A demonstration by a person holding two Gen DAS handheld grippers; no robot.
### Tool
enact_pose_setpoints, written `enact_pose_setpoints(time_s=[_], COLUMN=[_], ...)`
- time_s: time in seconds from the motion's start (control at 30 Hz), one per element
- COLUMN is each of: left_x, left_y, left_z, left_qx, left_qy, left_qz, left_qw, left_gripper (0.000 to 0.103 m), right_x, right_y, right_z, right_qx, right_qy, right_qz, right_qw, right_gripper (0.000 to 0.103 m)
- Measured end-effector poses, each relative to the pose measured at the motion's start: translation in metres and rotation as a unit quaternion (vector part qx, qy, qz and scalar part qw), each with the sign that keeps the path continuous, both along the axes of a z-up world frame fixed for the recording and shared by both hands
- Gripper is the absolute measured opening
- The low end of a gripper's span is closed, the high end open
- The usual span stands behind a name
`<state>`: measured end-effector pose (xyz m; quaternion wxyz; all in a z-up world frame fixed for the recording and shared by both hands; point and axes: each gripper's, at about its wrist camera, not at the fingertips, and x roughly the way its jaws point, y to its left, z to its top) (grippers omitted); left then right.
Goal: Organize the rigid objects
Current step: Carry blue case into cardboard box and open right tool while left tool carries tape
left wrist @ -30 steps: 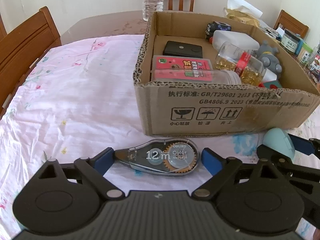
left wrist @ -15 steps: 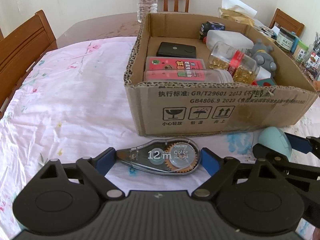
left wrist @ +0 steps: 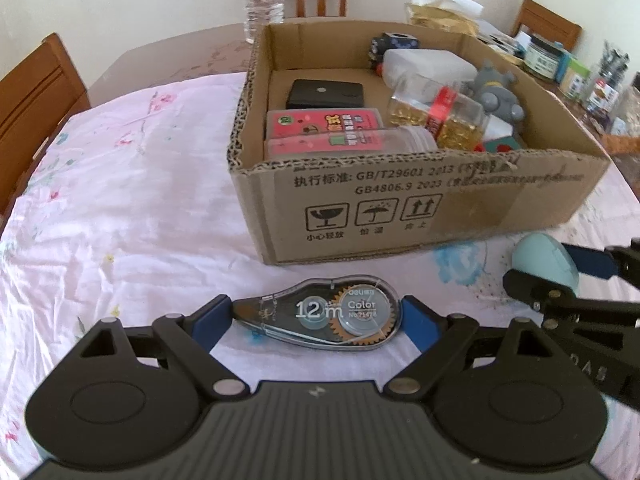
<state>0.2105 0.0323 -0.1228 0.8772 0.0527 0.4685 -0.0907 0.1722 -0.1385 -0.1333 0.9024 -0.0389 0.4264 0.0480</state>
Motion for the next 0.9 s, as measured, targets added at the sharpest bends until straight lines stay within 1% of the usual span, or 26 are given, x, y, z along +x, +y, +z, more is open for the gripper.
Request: enact_pose_setpoints(time_s=[0.1,0.27,0.4,0.5,0.57,0.67,0.77,0.83,0.9], left_x=[0.001,0.0,-0.003,-0.004,-0.004,-0.005,-0.003,0.002,0.008], left_y=[0.003,0.006,0.009,0.01,0.012,0.013,0.012,0.011,0.009], left_z=[0.005,0.022,0.042,0.058,0.07,0.087,0.101,0.109,0.115], left_qx=[-0.005,0.001,0.001,0.006,0.003,-0.005,-0.009,-0.013,-0.014], left_qy=[0.009,0.007,0.008,0.005,0.002,-0.009,-0.026,-0.036,-0.048], left_qz=[-0.013,-0.045,-0.075,-0.095,-0.102,-0.108,-0.11,-0.109,-0.106], left_qw=[0.9999,0.999,0.9971,0.9954,0.9948,0.9941,0.9935,0.9933,0.9931], left_gripper=[0.09,0.09,0.09,0.09,0.09,0.09,0.09,0.09,0.09], right_x=[-0.001,-0.005,-0.005,-0.003,0.0,0.007,0.02,0.032,0.045], right_y=[-0.003,-0.01,-0.02,-0.025,-0.029,-0.034,-0.036,-0.036,-0.038], right_z=[0.004,0.019,0.042,0.064,0.078,0.096,0.107,0.109,0.104], right_qx=[-0.004,0.0,0.022,0.019,0.019,0.019,0.018,0.016,0.018], right_qy=[0.004,0.007,0.012,0.003,-0.005,-0.023,-0.041,-0.05,-0.046], right_qz=[0.004,0.012,0.023,0.035,0.041,0.045,0.051,0.052,0.052], right_qw=[1.0,1.0,0.999,0.999,0.999,0.999,0.998,0.997,0.997], right_gripper=[0.058,0.058,0.058,0.058,0.058,0.058,0.058,0.058,0.058])
